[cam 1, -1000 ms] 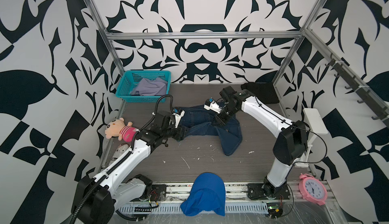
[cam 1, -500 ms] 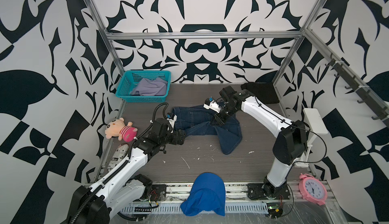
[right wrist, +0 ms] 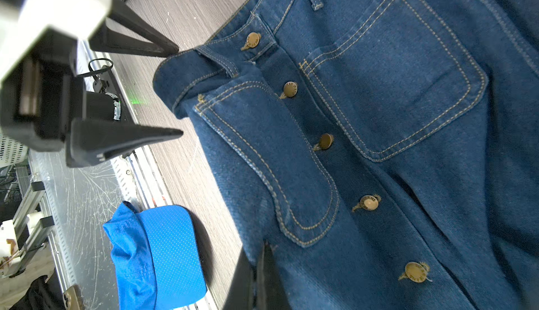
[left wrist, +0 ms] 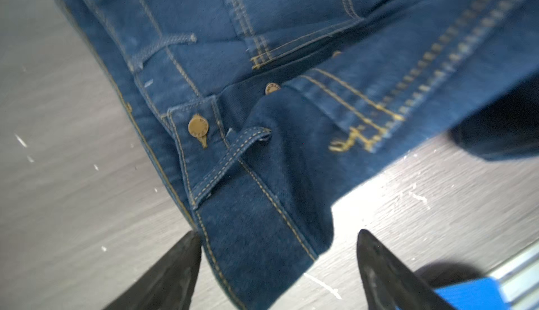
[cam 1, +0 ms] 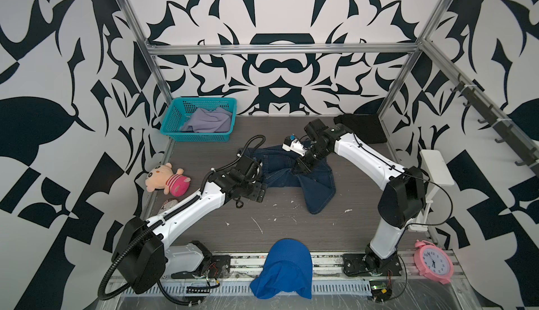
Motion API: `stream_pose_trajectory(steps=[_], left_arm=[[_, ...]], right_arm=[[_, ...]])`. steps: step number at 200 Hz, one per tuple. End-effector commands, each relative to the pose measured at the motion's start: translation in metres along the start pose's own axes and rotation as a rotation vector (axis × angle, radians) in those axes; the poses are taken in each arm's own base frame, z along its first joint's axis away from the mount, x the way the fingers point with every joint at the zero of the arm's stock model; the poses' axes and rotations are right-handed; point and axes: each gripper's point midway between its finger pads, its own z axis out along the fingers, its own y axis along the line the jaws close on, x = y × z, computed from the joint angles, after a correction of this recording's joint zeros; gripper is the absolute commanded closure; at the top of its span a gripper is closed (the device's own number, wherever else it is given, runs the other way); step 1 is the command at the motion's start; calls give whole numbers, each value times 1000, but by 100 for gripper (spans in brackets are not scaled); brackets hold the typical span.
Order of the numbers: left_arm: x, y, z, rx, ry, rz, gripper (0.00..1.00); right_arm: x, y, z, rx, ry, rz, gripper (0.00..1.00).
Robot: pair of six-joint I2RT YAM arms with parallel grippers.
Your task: Fold and stack the skirts
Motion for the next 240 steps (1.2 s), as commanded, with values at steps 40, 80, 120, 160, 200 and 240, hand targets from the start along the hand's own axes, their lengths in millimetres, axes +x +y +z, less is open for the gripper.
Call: stream_pose_trajectory(steps=[40, 80, 120, 160, 200, 240], left_arm=[[-1, 20, 0, -143, -30, 396, 10], [-5, 23, -11, -193, -39, 519, 6], [10, 21, 5, -173, 12, 553, 10], [36, 20, 20, -147, 129, 587, 25], [44, 23, 23, -178, 180, 600, 62], [29, 27, 20, -226, 151, 593, 100]], right_arm=[[-9, 15, -17, -30, -54, -28, 100], [-11, 15, -17, -38, -58, -29, 100], [-12, 14, -14, -46, -52, -24, 100], [-11, 12, -12, -41, -37, -16, 100], [-8, 9, -11, -29, -25, -8, 100], [-5, 5, -12, 10, -26, 4, 100]])
